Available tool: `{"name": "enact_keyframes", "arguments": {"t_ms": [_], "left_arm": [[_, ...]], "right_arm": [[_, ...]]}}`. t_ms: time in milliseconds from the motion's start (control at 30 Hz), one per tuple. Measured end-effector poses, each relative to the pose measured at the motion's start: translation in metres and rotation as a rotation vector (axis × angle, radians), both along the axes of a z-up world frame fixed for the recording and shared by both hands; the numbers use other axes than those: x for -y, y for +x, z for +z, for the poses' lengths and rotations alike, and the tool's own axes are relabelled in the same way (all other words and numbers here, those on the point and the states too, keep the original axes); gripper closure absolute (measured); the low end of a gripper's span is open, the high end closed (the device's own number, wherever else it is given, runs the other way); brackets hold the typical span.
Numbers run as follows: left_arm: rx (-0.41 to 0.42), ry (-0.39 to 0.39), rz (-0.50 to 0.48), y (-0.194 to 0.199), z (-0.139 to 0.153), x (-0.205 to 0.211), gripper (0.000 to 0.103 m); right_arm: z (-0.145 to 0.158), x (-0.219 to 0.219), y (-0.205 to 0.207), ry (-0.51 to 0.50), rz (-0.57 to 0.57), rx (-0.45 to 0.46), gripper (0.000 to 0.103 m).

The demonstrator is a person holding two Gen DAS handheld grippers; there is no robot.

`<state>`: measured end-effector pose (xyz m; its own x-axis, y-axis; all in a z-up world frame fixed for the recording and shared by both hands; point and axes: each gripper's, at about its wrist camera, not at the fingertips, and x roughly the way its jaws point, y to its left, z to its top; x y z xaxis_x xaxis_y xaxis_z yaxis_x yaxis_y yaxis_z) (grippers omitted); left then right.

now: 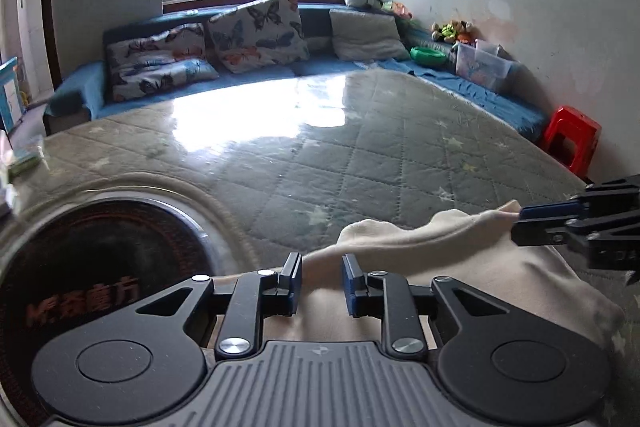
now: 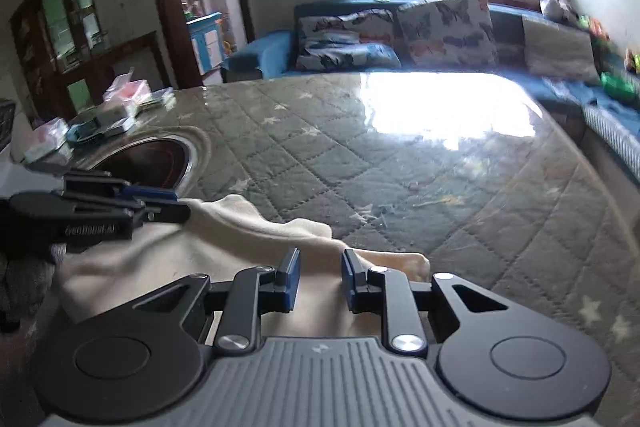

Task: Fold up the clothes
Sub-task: 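Lay the folded hem down and open both grippers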

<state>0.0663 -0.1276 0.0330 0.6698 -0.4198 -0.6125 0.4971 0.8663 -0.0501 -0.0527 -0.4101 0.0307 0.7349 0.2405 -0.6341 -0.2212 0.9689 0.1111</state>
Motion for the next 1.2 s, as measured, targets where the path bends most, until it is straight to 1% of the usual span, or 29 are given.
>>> {"name": "enact_keyframes", "arguments": {"t_ms": [67, 133, 233, 300, 400, 500, 667, 733, 867, 933, 967, 1033, 1133, 1200], "left_arm": [[0.043, 0.015, -0.033, -0.017, 0.002, -0.006, 0.079], [0.062, 0.03, -0.061, -0.03, -0.001, -0.009, 0.079], [0.048, 0.046, -0.063, -0.04, -0.012, -0.014, 0.079], [0.046, 0.032, -0.049, -0.043, -0.018, -0.018, 0.078], [0.025, 0.005, -0.032, -0.046, -0.018, -0.023, 0.078], [0.018, 0.01, -0.03, -0.052, -0.017, -0.024, 0.078], [0.014, -0.006, -0.034, -0.068, -0.017, -0.028, 0.078], [0.011, -0.015, -0.037, -0.076, -0.017, -0.03, 0.078], [0.023, -0.012, -0.044, -0.089, -0.017, -0.031, 0.078], [0.015, -0.014, -0.038, -0.091, -0.014, -0.032, 0.076], [0.014, -0.014, -0.034, -0.091, -0.013, -0.032, 0.073], [0.019, -0.015, -0.02, -0.091, -0.009, -0.032, 0.07], [0.023, -0.025, 0.001, -0.088, -0.005, -0.033, 0.07], [0.02, -0.026, 0.012, -0.083, -0.004, -0.033, 0.07]], "right_arm": [[0.005, -0.003, -0.013, -0.012, 0.026, 0.015, 0.08], [0.008, -0.008, -0.027, -0.019, 0.058, 0.025, 0.079], [0.007, -0.018, -0.042, -0.026, 0.097, 0.039, 0.075], [0.001, -0.023, -0.047, -0.043, 0.108, 0.042, 0.075], [-0.009, -0.03, -0.055, -0.068, 0.125, 0.046, 0.073], [-0.018, -0.037, -0.064, -0.089, 0.138, 0.049, 0.072], [-0.018, -0.032, -0.082, -0.083, 0.133, 0.049, 0.072], [-0.019, -0.028, -0.091, -0.064, 0.127, 0.048, 0.072], [-0.017, -0.025, -0.107, -0.05, 0.139, 0.04, 0.072], [-0.013, -0.022, -0.111, -0.038, 0.14, 0.035, 0.072], [-0.01, -0.02, -0.113, -0.029, 0.138, 0.033, 0.072], [-0.004, -0.015, -0.113, -0.015, 0.121, 0.044, 0.071], [0.004, -0.007, -0.105, -0.003, 0.079, 0.075, 0.071], [0.004, -0.004, -0.095, -0.002, 0.05, 0.075, 0.071]]}}
